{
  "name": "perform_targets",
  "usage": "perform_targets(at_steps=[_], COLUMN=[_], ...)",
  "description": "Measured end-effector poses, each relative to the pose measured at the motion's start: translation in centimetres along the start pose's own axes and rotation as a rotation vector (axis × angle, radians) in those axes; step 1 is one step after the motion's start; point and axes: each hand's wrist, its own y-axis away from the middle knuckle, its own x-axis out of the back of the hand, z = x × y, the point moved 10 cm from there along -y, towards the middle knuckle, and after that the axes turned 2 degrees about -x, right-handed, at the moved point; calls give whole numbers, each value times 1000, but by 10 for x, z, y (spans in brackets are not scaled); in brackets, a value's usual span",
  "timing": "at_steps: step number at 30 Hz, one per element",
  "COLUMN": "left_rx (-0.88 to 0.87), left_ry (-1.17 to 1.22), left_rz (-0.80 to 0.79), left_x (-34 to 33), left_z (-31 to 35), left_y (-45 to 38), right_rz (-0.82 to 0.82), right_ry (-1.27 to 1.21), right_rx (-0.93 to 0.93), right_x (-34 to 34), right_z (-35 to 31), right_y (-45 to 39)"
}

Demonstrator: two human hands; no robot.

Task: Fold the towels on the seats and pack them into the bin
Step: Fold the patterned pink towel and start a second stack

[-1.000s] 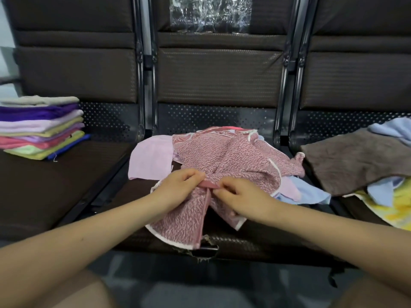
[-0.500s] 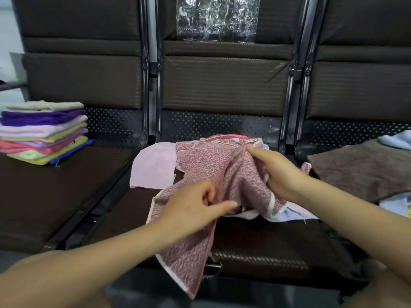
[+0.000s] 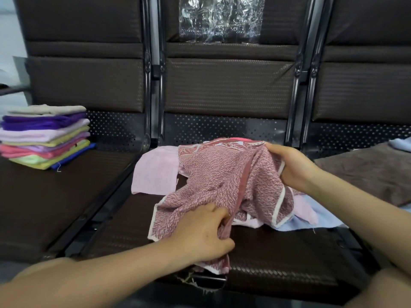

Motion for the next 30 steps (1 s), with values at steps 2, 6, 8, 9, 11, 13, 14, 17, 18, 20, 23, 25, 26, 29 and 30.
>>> perform_targets(at_steps=[2,6,8,9,11,13,14,17,18,20,23,25,26,29,30], left_rx=[-12,-70,-75,-59,-11,25,53,130,148,164,183,194,208,268,300], left_ry=[-2,-21,36,85,203,303,351,485,509,540,579,655,686,657,656], left_rz=[-14,-57,-43,-47,-82,-74,-63,-31,-24,-14,-13,12,53,264,313], left_x=[-4,-12,-8,-7,-6,-4,-2,1,2,5,10,18,26,59,67], left_z=[1,11,11,6,-5,-16,-23,-41,-45,-51,-57,-63,-70,-103,-117], left_y=[-1,0,-5,-10,-21,-32,-37,-44,-45,-46,-47,-48,-49,-53,-53], right_rz=[69,184,247,275,313,318,308,267,264,270,287,311,345,471,493], right_ry=[55,100,133,154,193,214,222,250,254,257,270,325,358,408,407], right_rx=[24,44,52,53,46,15,-7,-89,-104,-120,-111,-61,-13,121,122], right_x=[18,47,57,62,70,77,79,79,80,81,84,86,90,100,103], right_z=[-2,1,3,3,5,10,13,22,24,25,25,19,13,-4,-4], right_y=[-4,-13,-17,-19,-22,-25,-27,-28,-30,-30,-28,-26,-26,-24,-25])
